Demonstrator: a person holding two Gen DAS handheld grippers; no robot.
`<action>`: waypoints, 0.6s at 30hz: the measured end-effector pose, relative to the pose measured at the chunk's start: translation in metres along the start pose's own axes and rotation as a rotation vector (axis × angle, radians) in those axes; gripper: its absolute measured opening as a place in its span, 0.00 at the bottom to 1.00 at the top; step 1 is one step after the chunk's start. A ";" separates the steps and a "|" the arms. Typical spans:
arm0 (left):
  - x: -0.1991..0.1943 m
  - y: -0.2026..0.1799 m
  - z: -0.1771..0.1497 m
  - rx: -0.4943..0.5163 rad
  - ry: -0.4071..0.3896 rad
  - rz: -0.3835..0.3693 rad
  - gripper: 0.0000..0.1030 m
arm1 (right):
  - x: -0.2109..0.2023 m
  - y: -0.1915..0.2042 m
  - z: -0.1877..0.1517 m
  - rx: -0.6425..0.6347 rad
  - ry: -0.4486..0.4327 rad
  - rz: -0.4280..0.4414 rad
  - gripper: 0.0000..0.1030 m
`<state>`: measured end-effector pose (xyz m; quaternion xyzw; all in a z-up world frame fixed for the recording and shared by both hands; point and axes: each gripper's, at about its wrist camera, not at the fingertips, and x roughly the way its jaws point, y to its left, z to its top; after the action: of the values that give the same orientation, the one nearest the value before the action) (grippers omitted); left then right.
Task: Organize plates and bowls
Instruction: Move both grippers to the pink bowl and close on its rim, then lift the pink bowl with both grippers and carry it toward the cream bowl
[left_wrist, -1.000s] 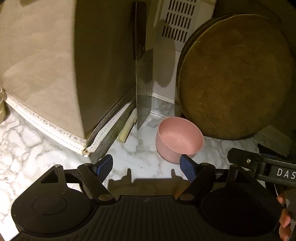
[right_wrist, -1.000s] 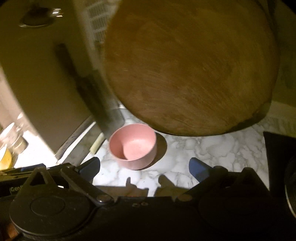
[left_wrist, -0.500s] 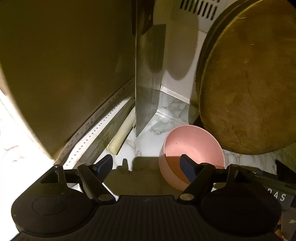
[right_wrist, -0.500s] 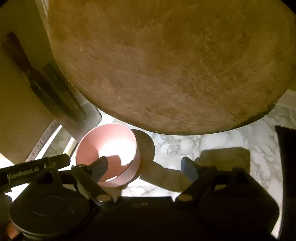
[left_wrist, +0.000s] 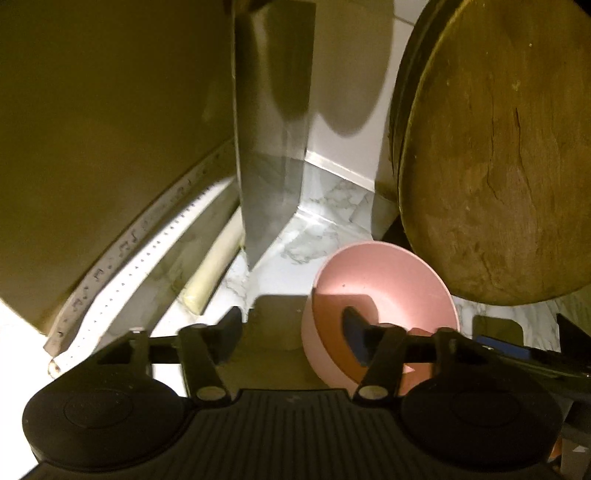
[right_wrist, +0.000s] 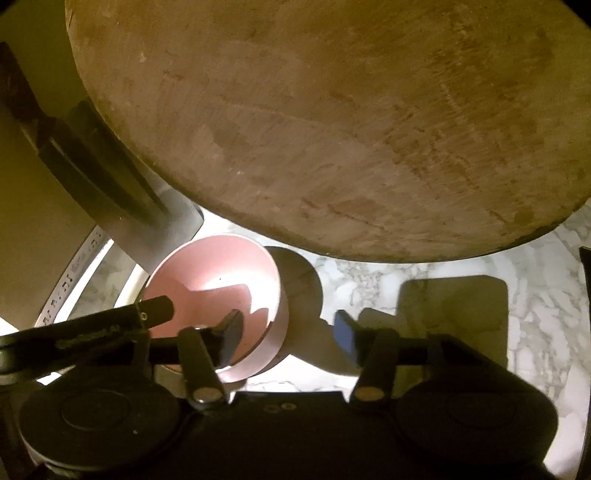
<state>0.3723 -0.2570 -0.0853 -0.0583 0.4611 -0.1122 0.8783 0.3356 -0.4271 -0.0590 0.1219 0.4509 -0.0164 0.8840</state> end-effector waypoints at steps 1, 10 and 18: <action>0.001 0.001 0.000 -0.004 0.004 -0.011 0.37 | 0.001 0.001 0.000 -0.002 0.002 0.005 0.42; -0.002 -0.004 -0.001 0.027 0.006 -0.060 0.11 | 0.001 0.012 -0.003 -0.035 0.002 0.027 0.11; -0.012 -0.002 -0.003 0.033 0.017 -0.052 0.11 | -0.008 0.020 -0.009 -0.071 0.006 0.017 0.11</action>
<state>0.3628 -0.2554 -0.0769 -0.0551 0.4651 -0.1432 0.8719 0.3264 -0.4062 -0.0542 0.0945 0.4527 0.0072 0.8866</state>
